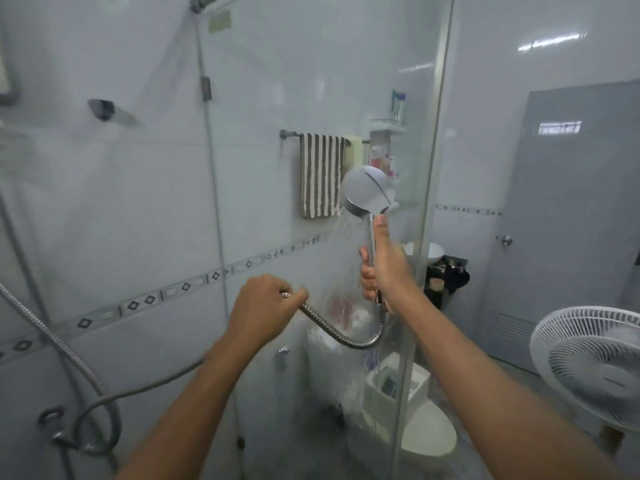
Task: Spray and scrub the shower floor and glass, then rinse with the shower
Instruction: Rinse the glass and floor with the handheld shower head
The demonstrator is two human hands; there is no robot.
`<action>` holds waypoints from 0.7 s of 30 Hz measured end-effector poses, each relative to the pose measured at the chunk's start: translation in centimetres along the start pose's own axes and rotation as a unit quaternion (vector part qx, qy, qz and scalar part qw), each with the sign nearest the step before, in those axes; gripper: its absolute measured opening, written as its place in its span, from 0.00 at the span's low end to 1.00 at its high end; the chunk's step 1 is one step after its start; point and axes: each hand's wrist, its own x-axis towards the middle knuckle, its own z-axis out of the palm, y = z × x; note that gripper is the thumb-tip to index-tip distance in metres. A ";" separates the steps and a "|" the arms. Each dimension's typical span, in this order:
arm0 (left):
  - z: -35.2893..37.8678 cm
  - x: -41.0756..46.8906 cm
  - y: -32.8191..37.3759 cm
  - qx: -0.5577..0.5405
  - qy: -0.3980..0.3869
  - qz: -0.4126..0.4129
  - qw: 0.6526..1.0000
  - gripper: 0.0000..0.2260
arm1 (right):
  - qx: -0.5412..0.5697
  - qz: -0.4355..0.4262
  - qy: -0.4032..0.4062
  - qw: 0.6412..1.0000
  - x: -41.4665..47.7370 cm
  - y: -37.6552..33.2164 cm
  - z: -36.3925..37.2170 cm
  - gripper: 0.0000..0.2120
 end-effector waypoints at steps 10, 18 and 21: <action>-3.6 8.4 -7.5 -0.029 0.062 -0.016 0.998 0.24 | -0.003 -0.047 -0.044 0.998 8.0 -2.7 10.5 0.33; -5.0 11.9 -16.6 -0.072 0.060 -0.068 0.993 0.22 | 0.000 -0.034 -0.065 0.997 12.9 -1.5 18.4 0.33; -5.6 13.2 -18.3 -0.079 0.065 -0.069 0.992 0.21 | 0.001 -0.037 -0.078 0.996 14.3 -1.4 20.7 0.33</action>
